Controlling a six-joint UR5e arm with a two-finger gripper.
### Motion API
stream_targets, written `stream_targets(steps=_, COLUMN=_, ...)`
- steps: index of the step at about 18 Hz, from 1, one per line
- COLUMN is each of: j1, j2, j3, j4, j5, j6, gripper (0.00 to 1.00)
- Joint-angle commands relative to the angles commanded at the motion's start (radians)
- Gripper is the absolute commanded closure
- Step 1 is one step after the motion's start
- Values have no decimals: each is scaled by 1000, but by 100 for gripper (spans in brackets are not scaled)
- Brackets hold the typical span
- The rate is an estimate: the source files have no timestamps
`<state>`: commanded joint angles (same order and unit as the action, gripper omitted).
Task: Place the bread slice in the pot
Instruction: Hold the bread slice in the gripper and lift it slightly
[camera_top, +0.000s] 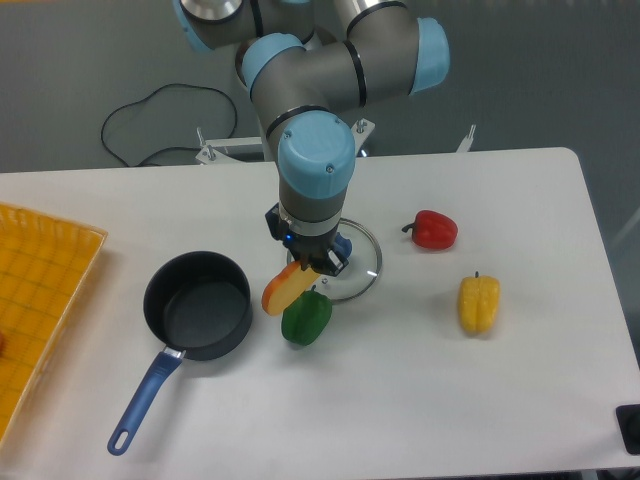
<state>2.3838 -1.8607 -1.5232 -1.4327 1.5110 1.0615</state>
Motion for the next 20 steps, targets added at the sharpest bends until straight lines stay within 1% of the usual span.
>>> stream_targets(steps=7, j1=-2, j2=5, j3=5, j4=0, j5=2, j6=-2, gripper=86)
stream_targets(steps=9, j1=-5, j2=2, j3=-3, j4=-2, j5=3, j6=-6, gripper=86)
stream_targets(steps=12, j1=-8, j2=5, j3=-9, j4=-3, j5=0, j6=-49, gripper=85)
stream_targets(steps=16, j1=-9, j2=3, j3=-9, j4=-2, j5=0, j6=-57, gripper=85)
stream_targets(steps=20, j1=-12, j2=3, j3=-9, j4=-2, j5=-14, j6=-103, gripper=85)
